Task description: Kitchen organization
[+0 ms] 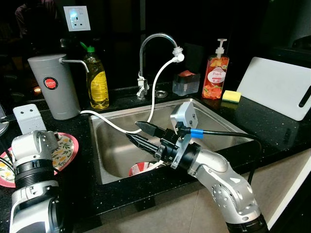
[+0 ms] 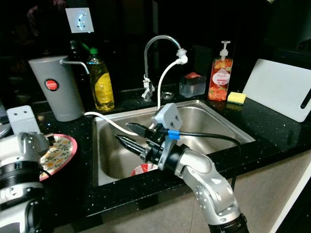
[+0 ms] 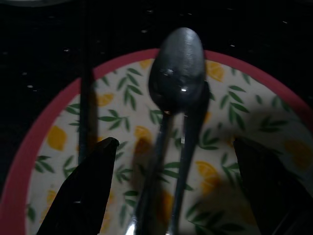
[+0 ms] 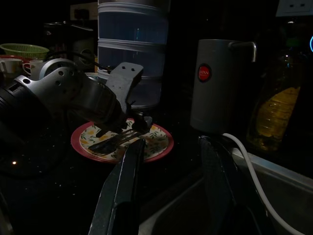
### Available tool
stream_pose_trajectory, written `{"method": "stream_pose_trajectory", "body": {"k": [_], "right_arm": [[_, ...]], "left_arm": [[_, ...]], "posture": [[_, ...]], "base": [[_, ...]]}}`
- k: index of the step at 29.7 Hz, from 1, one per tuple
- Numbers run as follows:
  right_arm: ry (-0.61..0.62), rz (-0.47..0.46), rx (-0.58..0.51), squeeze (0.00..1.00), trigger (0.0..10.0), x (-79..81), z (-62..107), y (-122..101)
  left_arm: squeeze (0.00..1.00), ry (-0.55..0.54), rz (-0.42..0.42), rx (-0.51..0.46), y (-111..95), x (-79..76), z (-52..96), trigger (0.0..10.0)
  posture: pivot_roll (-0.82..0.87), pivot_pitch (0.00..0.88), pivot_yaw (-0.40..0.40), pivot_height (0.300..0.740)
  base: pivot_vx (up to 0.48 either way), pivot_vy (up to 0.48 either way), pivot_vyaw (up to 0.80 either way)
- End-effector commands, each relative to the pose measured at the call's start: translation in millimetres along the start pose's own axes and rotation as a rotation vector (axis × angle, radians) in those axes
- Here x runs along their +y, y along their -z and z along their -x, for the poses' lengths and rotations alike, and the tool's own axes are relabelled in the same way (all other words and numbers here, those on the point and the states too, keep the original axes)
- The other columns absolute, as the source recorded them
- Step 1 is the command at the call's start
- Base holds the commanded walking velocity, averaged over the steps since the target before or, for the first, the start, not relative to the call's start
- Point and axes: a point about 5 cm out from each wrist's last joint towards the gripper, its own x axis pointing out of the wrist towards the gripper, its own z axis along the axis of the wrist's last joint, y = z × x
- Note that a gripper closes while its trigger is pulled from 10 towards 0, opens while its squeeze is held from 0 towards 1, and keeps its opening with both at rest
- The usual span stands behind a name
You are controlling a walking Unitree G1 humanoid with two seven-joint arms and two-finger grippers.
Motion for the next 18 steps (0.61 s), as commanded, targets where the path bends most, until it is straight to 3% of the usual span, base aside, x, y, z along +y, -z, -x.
{"method": "stream_pose_trajectory", "body": {"k": [1,11,12,13,14,16,17,18], "right_arm": [[-0.002,-0.003,-0.023,0.0,10.0,1.6,2.0,-3],[0.002,-0.004,-0.024,0.0,10.0,1.9,1.9,-3],[0.002,-0.004,-0.025,0.0,10.0,1.9,2.0,-3],[0.002,-0.004,-0.025,0.0,10.0,1.9,2.0,-3],[0.003,-0.005,-0.025,0.0,10.0,1.9,2.1,-3],[0.003,-0.005,-0.025,0.0,10.0,1.8,2.1,-3],[0.003,-0.005,-0.025,0.0,10.0,1.7,2.2,-3],[0.004,-0.004,-0.025,0.0,10.0,1.7,2.3,-3]], "left_arm": [[0.0,-0.015,0.016,0.013,-4,6.5,-2.4,10.0],[0.0,0.003,0.057,0.107,9,8.9,-11.2,9.8],[0.0,0.001,0.053,0.107,10,9.1,-12.0,7.0],[0.0,0.001,0.053,0.107,10,9.1,-12.0,7.0],[0.0,-0.002,0.046,0.105,11,9.2,-12.7,4.9],[0.0,-0.005,0.042,0.104,11,9.3,-13.2,4.9],[0.0,-0.008,0.03,0.1,12,9.2,-13.6,1.1],[0.0,-0.01,0.023,0.096,12,8.9,-13.7,0.0]], "posture": [[-0.05,0.028,0.023,0.74],[-0.05,0.033,0.026,0.74],[-0.05,0.034,0.027,0.74],[-0.05,0.034,0.027,0.74],[-0.05,0.034,0.026,0.74],[-0.05,0.034,0.026,0.74],[-0.05,0.034,0.026,0.74],[-0.05,0.034,0.026,0.74]], "base": [[0.0,0.0,0.0],[0.0,0.0,0.0],[0.0,0.0,0.0],[0.0,0.0,0.0],[0.0,0.0,0.0],[0.0,0.0,0.0],[0.0,0.0,0.0],[0.0,0.0,0.0]]}}
